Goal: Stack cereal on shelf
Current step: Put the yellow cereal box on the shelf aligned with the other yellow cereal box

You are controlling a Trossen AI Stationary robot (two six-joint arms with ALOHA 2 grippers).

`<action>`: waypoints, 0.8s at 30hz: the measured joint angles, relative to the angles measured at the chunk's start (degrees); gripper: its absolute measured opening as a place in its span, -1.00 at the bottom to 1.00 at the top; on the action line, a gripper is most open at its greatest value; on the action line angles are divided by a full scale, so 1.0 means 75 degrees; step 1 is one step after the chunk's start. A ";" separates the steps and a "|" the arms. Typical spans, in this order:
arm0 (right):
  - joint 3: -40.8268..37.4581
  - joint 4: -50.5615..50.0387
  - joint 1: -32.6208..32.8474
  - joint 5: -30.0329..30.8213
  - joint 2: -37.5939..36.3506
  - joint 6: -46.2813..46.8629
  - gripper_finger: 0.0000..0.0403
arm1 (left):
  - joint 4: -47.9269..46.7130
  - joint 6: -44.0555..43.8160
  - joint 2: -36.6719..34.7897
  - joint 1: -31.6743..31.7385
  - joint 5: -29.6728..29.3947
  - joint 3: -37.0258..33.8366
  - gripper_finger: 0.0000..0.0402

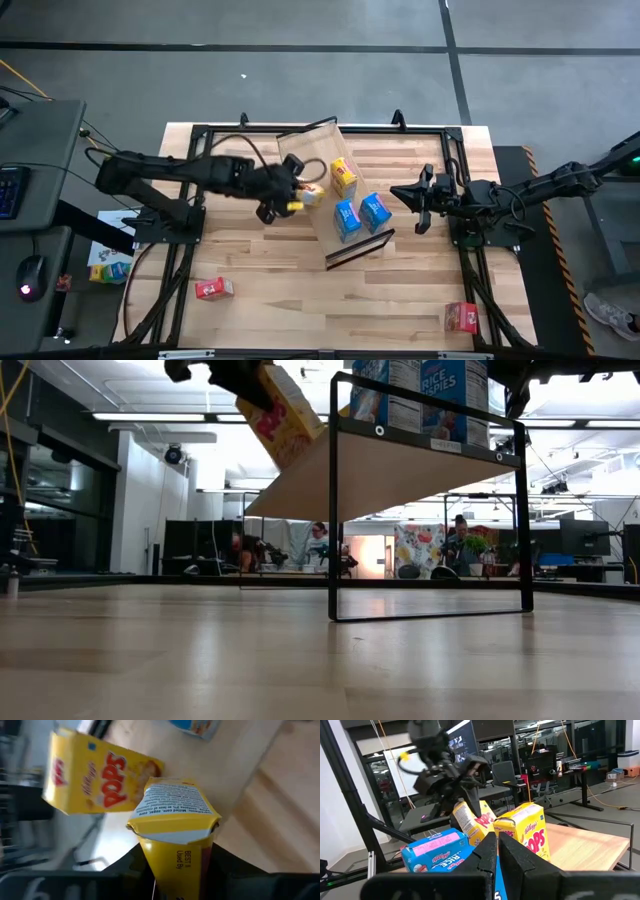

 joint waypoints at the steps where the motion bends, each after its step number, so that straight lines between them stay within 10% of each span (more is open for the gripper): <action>1: 0.0000 0.0000 0.0000 0.0002 0.0000 0.0003 -0.94 | 0.0060 0.0116 0.0057 -0.0136 -0.0297 0.0007 -0.50; 11: 0.0000 -0.0011 0.0000 0.0003 0.0000 0.0052 -0.94 | -0.0663 -0.0100 0.0649 -0.0558 -0.1286 0.0401 -0.50; 24: 0.0000 -0.0058 0.0000 0.0003 -0.0002 0.0055 -0.94 | -0.1059 -0.0860 0.0643 -0.0649 -0.0016 0.1394 -0.49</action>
